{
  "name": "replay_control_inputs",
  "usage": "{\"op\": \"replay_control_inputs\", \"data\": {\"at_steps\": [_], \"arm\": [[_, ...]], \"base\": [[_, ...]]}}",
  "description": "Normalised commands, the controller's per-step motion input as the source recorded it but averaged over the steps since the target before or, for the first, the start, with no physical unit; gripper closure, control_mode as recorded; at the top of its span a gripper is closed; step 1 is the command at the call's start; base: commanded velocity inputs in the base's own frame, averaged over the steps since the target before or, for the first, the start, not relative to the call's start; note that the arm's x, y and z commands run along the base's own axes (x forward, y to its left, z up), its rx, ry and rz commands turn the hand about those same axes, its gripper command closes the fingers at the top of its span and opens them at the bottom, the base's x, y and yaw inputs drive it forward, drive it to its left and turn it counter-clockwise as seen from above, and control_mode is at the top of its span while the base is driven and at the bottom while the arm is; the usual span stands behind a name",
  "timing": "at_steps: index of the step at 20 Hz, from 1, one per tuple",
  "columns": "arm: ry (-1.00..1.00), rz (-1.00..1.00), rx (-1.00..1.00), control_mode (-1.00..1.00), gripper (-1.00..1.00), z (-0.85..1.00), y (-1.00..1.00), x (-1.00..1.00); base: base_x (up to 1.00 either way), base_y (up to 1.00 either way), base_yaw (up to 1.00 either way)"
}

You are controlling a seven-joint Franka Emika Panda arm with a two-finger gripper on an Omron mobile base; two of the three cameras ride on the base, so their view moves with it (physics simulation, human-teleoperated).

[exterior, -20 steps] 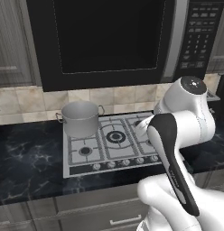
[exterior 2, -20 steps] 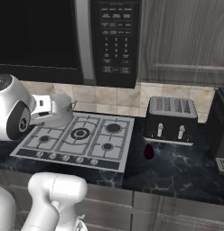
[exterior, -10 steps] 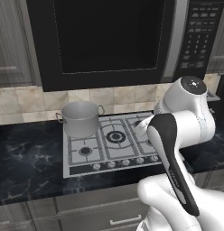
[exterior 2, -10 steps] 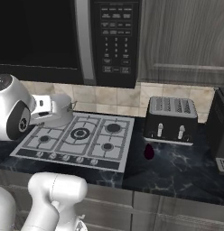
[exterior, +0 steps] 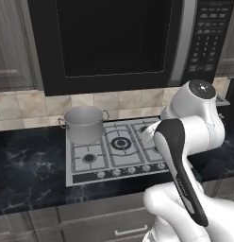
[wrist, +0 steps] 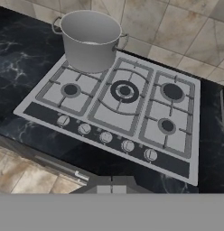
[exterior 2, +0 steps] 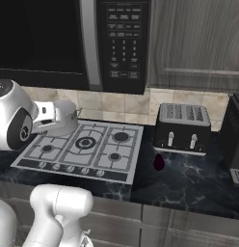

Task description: Turn on the burner for the pot on the stove. Wait thirty seconds for the pot to heat up. Then add the eggplant to the pot.

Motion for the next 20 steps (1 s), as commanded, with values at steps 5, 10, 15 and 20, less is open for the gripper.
{"op": "replay_control_inputs", "data": {"at_steps": [5,10,15,20], "arm": [[0.00,0.00,0.00,-1.00,1.00,0.00,0.00,0.00],[0.00,0.00,0.00,-1.00,1.00,0.00,0.00,0.00],[0.00,0.00,0.00,-1.00,1.00,0.00,0.00,0.00],[0.00,0.00,0.00,-1.00,1.00,0.00,0.00,0.00]], "base": [[0.00,0.00,0.00],[0.00,0.00,0.00],[0.00,0.00,0.00],[0.00,0.00,0.00]]}}
